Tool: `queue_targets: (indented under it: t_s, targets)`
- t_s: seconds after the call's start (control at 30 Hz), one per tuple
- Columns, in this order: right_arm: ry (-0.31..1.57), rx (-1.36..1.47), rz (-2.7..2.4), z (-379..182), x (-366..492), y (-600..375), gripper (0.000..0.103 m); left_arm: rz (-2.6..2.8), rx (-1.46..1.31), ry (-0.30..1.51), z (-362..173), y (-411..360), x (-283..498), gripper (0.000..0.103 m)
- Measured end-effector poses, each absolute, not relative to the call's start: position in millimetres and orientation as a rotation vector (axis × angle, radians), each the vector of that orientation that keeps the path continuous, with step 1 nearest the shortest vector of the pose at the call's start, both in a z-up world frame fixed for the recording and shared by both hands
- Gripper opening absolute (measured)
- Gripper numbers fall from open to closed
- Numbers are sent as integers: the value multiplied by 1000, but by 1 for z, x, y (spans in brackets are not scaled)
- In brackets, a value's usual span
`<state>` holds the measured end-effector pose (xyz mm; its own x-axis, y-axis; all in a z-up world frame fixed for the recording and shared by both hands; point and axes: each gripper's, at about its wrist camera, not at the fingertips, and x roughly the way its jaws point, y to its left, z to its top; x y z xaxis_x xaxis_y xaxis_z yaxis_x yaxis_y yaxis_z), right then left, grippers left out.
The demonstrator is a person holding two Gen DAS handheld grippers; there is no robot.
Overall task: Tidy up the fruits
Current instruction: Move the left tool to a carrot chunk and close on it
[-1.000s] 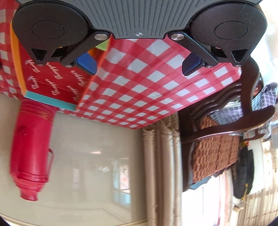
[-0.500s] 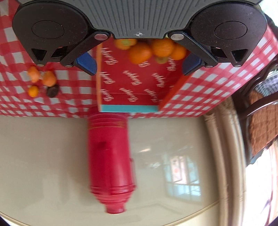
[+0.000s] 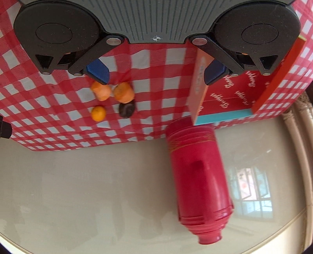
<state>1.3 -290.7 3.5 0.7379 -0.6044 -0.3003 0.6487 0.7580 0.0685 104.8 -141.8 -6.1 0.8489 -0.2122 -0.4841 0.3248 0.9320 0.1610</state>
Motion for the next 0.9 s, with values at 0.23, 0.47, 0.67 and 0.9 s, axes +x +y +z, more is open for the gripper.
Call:
queue_targets:
  t_s: [0.23,0.47,0.67,0.9]
  targets:
    - [283,197,-685,1,-6,-300,97,-357,232,536,-17,-186,123,74]
    - [284,229,-684,2,-10,-310,97,-369,188,586,-31,-217,143,66]
    - [286,267,-660,2,-11,-315,97,-374,157,636,-41,-227,155,42]
    - [286,291,-650,2,-14,-318,97,-372,153,642,-48,-231,155,35]
